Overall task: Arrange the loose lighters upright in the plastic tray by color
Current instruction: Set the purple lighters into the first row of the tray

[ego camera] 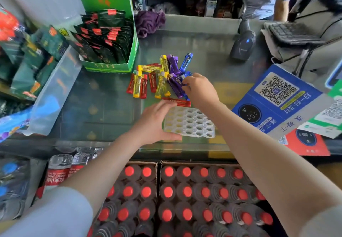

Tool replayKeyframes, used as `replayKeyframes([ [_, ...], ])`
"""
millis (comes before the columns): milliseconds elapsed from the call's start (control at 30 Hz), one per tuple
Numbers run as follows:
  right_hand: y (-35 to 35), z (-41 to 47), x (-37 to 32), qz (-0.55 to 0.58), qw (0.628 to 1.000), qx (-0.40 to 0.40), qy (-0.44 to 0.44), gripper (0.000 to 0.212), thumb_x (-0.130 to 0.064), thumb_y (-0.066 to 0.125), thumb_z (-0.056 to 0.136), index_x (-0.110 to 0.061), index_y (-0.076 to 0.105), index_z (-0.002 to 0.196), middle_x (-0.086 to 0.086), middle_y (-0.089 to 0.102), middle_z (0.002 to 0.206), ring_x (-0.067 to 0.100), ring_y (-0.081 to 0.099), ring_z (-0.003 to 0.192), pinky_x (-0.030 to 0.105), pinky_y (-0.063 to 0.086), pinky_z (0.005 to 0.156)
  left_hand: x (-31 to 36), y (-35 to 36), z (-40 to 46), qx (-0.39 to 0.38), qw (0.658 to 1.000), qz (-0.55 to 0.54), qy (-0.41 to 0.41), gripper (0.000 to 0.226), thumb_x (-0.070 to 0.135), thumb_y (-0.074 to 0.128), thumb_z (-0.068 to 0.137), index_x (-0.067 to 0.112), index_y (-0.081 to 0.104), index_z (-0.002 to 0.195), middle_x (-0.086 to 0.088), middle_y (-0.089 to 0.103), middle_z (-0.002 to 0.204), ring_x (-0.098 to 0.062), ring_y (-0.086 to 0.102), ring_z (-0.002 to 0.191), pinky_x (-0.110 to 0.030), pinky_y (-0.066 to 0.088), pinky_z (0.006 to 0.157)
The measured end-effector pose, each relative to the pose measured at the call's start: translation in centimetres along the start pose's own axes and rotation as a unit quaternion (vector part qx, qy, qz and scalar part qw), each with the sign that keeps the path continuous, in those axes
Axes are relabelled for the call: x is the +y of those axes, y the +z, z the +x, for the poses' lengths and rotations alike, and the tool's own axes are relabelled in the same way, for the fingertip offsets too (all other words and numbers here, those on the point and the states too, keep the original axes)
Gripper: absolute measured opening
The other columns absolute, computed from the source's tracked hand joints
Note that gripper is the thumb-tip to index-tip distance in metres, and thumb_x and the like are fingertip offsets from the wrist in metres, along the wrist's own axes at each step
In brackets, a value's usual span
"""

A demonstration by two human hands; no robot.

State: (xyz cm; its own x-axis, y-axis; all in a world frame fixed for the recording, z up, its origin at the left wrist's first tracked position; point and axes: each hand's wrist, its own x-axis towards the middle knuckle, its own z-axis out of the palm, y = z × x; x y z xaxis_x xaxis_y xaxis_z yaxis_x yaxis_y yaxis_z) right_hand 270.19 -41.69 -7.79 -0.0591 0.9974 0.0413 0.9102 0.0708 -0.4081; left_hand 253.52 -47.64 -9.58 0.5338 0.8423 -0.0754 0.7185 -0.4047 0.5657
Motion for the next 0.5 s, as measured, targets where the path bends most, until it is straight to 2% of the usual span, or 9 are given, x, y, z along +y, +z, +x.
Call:
replayKeyframes([
  [133,0.0,0.8,-0.9,-0.023,0.999,-0.033,0.03,0.019,-0.018,0.06,0.084,-0.002,0.06,0.093,0.013,0.051,0.085,0.032,0.052,0.079,0.034,0.042,0.066,-0.3,0.3,0.1,0.009,1.0,0.005,-0.011,0.092,0.051,0.073,0.063,0.021,0.029,0.137,0.0,0.03,0.139,-0.015,0.027,0.127,-0.029,0.019,0.102],
  [300,-0.1,1.0,-1.1,-0.005,0.996,-0.058,0.066,0.015,-0.015,0.06,0.084,-0.001,0.059,0.089,0.011,0.049,0.081,0.028,0.046,0.07,0.03,0.035,0.061,-2.1,-0.7,-2.8,0.019,0.998,-0.007,-0.053,0.092,0.052,0.074,0.06,0.021,0.032,0.135,0.0,0.031,0.133,-0.014,0.029,0.123,-0.033,0.024,0.105],
  [433,-0.3,0.1,-1.5,0.092,0.992,-0.044,0.068,0.012,-0.01,0.057,0.081,-0.001,0.063,0.088,0.01,0.056,0.077,0.026,0.049,0.071,0.03,0.037,0.061,-4.1,-2.1,-5.5,0.07,0.991,-0.015,-0.109,0.09,0.048,0.077,0.057,0.02,0.036,0.133,0.001,0.034,0.133,-0.015,0.032,0.122,-0.037,0.027,0.103],
  [500,-0.3,-0.8,-2.5,0.172,0.982,-0.023,0.07,0.014,-0.012,0.059,0.081,-0.004,0.062,0.093,0.005,0.059,0.081,0.022,0.052,0.076,0.031,0.042,0.068,-5.0,-2.7,-6.4,0.075,0.99,-0.013,-0.118,0.091,0.049,0.077,0.057,0.02,0.036,0.133,0.0,0.035,0.134,-0.015,0.033,0.123,-0.038,0.028,0.104],
])
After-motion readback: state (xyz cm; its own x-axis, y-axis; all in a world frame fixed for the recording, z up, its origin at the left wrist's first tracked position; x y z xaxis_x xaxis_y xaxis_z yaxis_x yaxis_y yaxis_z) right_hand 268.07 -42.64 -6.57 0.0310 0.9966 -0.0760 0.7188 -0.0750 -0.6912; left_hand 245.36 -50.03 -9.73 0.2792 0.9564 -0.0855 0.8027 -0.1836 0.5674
